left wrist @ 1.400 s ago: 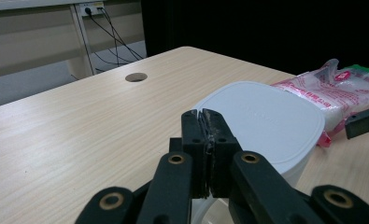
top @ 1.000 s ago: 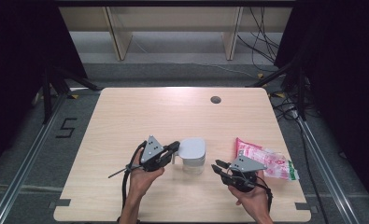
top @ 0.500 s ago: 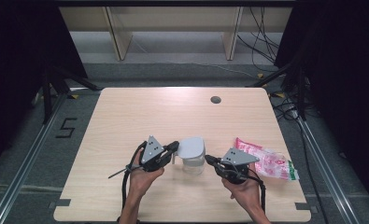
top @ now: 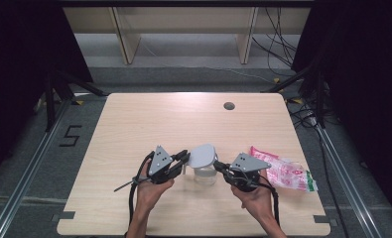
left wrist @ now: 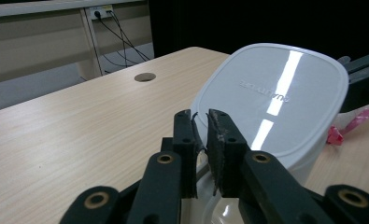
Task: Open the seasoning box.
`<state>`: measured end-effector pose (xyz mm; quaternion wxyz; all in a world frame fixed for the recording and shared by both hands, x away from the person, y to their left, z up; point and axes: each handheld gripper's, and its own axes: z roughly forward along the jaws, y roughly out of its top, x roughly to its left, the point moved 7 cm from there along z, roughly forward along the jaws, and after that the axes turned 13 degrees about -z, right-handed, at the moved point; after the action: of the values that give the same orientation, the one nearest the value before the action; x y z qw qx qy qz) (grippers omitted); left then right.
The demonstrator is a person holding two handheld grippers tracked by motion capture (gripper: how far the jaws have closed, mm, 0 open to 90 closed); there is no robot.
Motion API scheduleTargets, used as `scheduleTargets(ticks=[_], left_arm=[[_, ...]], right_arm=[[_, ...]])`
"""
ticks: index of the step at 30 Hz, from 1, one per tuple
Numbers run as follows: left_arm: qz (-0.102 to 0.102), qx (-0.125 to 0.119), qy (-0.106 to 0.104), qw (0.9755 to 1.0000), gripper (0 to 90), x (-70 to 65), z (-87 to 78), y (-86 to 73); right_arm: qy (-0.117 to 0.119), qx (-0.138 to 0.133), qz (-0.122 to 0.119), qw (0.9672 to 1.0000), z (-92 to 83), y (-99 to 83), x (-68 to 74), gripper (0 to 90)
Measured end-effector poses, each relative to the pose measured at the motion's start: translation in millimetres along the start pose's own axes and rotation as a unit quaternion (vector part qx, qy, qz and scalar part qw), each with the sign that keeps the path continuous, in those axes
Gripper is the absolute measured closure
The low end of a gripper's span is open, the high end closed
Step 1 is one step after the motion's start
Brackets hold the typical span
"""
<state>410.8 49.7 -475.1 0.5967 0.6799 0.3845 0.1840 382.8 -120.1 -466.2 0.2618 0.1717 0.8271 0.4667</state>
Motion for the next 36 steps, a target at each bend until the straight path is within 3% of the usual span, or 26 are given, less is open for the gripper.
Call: scheduleTargets(ticks=[3,4,7,8,9,13,14,16,23,25,27,28,29,30,31,32,33,36], left_arm=[[0.007,-0.003,0.004,1.0,69.0,2.0,-7.0,-0.9],[0.0,-0.005,0.006,1.0,66.5,1.6,-9.9,-1.9],[0.007,-0.001,0.012,0.9999,60.6,2.0,-17.8,-6.1],[0.015,0.004,0.017,0.9997,57.7,2.5,-20.9,-7.8],[0.005,0.003,0.013,0.9999,54.7,0.7,-22.4,-10.4],[0.004,0.019,0.018,0.9996,46.8,-1.9,-29.4,-20.3],[0.0,0.021,0.018,0.9996,44.9,-2.7,-30.5,-22.7],[0.005,0.019,0.011,0.9997,43.2,-3.9,-31.0,-26.3],[-0.018,0.027,0.017,0.9993,38.5,-6.3,-35.3,-39.4],[-0.007,0.03,0.018,0.9994,37.3,-5.0,-36.3,-41.5],[-0.008,0.035,0.019,0.9992,36.0,-5.1,-37.3,-43.6],[-0.005,0.034,0.018,0.9992,35.7,-5.4,-37.4,-44.2],[-0.018,0.034,0.018,0.9991,35.2,-7.8,-37.3,-46.0],[-0.022,0.034,0.018,0.999,34.5,-8.7,-36.9,-47.2],[-0.014,0.041,0.024,0.9988,33.7,-8.0,-38.0,-48.5],[-0.014,0.043,0.023,0.9987,33.0,-8.5,-37.8,-50.0],[-0.016,0.041,0.017,0.9989,32.2,-9.7,-37.0,-51.4],[-0.031,0.038,0.026,0.9984,31.6,-9.8,-38.1,-55.0]], right_arm=[[-0.003,-0.005,-0.013,0.9999,3.0,2.7,-1.2,90.0],[-0.006,-0.004,-0.008,0.9999,3.3,3.5,-0.7,90.0],[0.0,0.0,-0.002,1.0,4.0,6.1,2.6,90.0],[0.0,-0.003,-0.018,0.9998,5.2,7.0,0.5,90.0],[0.0,-0.002,-0.01,0.9999,5.4,7.8,1.1,90.0],[-0.003,-0.008,-0.01,0.9999,7.3,11.2,2.0,90.0],[0.007,-0.003,-0.02,0.9998,7.3,11.2,1.9,90.0],[-0.001,-0.008,-0.016,0.9998,8.8,12.9,2.8,90.0],[0.009,-0.009,-0.021,0.9997,12.5,17.9,6.3,90.0],[0.009,-0.01,-0.019,0.9997,13.1,19.2,6.8,90.0],[0.005,-0.01,-0.012,0.9999,14.3,20.4,8.3,90.0],[0.01,-0.008,-0.028,0.9995,14.5,20.5,6.5,90.0],[0.007,-0.013,-0.034,0.9993,15.6,21.4,6.3,90.0],[0.005,-0.013,-0.018,0.9997,15.7,22.0,8.4,90.0],[0.008,-0.014,-0.03,0.9994,16.5,22.9,7.2,90.0],[0.006,-0.011,-0.014,0.9998,16.7,23.1,9.1,90.0],[0.007,-0.016,-0.026,0.9995,18.3,24.3,8.0,90.0],[0.011,-0.013,-0.032,0.9993,20.1,27.6,9.1,90.0]])
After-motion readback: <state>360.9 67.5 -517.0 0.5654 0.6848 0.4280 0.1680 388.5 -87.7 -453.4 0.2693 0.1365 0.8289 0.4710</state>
